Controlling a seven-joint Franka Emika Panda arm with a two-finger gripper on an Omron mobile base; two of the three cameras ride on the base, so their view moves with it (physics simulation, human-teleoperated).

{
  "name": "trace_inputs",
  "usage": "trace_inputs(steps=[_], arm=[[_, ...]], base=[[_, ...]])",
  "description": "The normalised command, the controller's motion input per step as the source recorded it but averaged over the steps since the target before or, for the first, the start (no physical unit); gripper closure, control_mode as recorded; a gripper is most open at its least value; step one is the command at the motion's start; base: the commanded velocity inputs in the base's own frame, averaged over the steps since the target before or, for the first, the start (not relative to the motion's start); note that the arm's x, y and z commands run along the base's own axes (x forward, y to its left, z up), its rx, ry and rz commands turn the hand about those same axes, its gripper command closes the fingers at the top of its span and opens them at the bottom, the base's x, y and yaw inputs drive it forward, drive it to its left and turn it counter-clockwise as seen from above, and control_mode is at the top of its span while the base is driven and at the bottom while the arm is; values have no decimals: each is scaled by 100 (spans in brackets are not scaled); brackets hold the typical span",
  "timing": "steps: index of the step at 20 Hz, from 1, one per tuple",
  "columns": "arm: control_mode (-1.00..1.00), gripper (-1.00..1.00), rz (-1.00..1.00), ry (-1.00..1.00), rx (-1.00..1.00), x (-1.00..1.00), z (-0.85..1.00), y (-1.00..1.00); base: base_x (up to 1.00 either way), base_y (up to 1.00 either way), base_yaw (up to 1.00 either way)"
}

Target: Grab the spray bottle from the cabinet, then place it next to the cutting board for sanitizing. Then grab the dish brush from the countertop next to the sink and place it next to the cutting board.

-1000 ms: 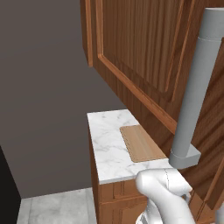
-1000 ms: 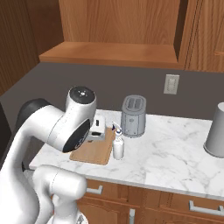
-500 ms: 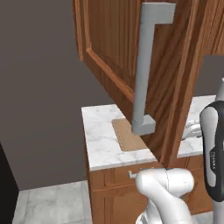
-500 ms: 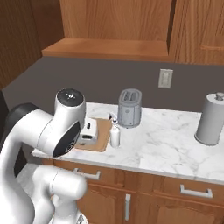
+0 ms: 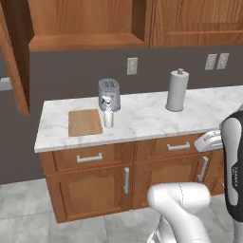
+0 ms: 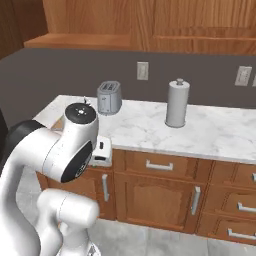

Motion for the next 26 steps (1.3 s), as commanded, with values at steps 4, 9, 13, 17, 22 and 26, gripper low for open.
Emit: trace_inputs(steps=[4,9,13,17,22,26], arm=[[100,-100,0,0,0,0,0,0],[100,-100,0,0,0,0,0,0],[100,-100,0,0,0,0,0,0],[100,-100,0,0,0,0,0,0],[100,-100,0,0,0,0,0,0],[100,-100,0,0,0,0,0,0]], base=[[-42,-100,-34],[0,-94,-58],[0,-50,-78],[4,-33,-80],[74,-72,-14],[100,-100,4]])
